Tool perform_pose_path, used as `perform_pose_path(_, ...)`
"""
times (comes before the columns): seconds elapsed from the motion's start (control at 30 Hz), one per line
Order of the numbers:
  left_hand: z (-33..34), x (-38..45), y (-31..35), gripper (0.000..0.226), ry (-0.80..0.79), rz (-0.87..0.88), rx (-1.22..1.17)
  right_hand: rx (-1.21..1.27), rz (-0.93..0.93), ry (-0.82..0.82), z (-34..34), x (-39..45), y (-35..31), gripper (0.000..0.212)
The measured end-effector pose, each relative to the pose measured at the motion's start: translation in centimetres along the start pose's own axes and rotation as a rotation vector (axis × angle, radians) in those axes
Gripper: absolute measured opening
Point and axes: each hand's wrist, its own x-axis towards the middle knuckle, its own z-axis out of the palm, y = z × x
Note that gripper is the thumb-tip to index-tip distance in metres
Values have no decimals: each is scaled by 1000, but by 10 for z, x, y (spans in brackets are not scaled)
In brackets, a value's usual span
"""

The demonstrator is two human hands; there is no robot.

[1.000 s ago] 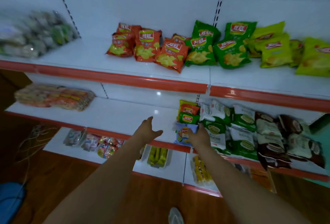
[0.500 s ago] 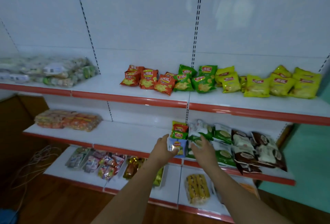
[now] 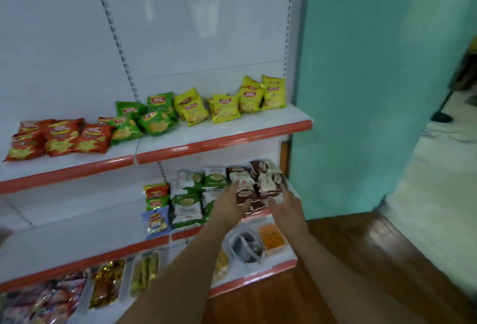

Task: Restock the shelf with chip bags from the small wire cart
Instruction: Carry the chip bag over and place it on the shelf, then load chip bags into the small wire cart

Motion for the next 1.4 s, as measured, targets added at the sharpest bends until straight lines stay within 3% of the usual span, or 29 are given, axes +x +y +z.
perform_pose_path(0.27,127,1,165,71,-287,387,-12,1,291,387,-164,-59,120,65)
perform_pose_path(0.33,151,-4,197,76,-319,492,18,-36,360,498,-197,-84,137,58)
perform_pose_path(0.6,223,-65,287,71,-572,891,84,-145,736,855,-257,-218,175,61)
perform_pose_path(0.87,270,-202,292,77,-970,1215,97,-206,1142,1168,-204,-403,149,62)
perform_pose_path(1.13,257,-399,257,74,-1262,1574,81,-282,1550,1399,-107,-583,76,59)
perform_pose_path(1.23,245,-466,240,68,-1354,1711,76,-276,1679,1478,-80,-644,54,61)
perform_pose_path(1.4,261,-549,212,79,-1422,1866,163,-145,1826,1609,-31,-720,42,64)
